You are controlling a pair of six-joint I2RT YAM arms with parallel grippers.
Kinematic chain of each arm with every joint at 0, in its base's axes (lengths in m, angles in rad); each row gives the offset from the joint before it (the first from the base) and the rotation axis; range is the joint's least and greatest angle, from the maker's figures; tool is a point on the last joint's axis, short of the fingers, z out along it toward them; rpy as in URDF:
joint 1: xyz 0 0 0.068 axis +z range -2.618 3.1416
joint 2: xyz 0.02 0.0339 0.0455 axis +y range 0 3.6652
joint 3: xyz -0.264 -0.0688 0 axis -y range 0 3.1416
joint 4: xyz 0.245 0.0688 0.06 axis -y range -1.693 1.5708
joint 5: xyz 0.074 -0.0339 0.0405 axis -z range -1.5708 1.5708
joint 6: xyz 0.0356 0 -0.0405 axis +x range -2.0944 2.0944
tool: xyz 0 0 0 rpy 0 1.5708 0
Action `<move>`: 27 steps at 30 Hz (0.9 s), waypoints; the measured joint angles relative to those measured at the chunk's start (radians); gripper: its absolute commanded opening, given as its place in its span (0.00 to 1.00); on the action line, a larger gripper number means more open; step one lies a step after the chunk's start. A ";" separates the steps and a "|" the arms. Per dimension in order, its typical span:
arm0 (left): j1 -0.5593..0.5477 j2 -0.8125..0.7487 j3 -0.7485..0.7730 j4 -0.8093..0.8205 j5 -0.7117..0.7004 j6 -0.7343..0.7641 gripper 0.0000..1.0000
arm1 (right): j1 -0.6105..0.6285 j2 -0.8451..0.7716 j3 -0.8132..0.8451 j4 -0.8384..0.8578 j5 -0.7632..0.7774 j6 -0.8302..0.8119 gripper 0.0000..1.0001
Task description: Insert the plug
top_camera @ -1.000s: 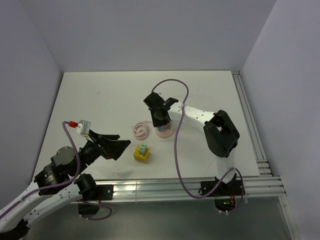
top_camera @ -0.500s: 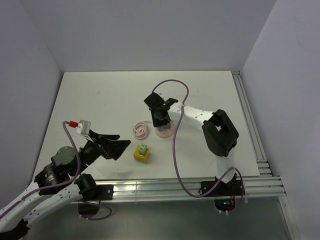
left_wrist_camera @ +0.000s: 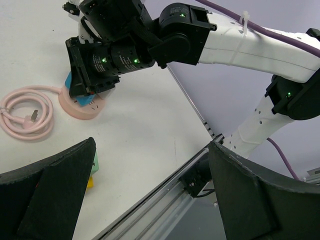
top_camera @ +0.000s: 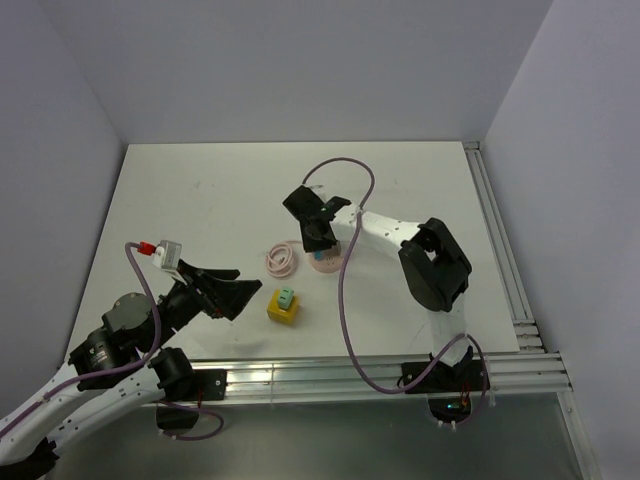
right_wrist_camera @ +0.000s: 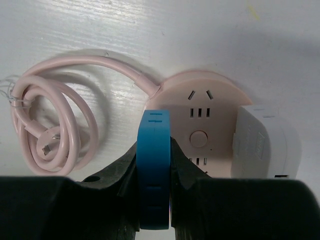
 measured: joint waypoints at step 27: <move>0.000 0.001 -0.014 -0.035 -0.027 -0.062 0.99 | 0.021 -0.047 -0.032 0.033 0.047 -0.011 1.00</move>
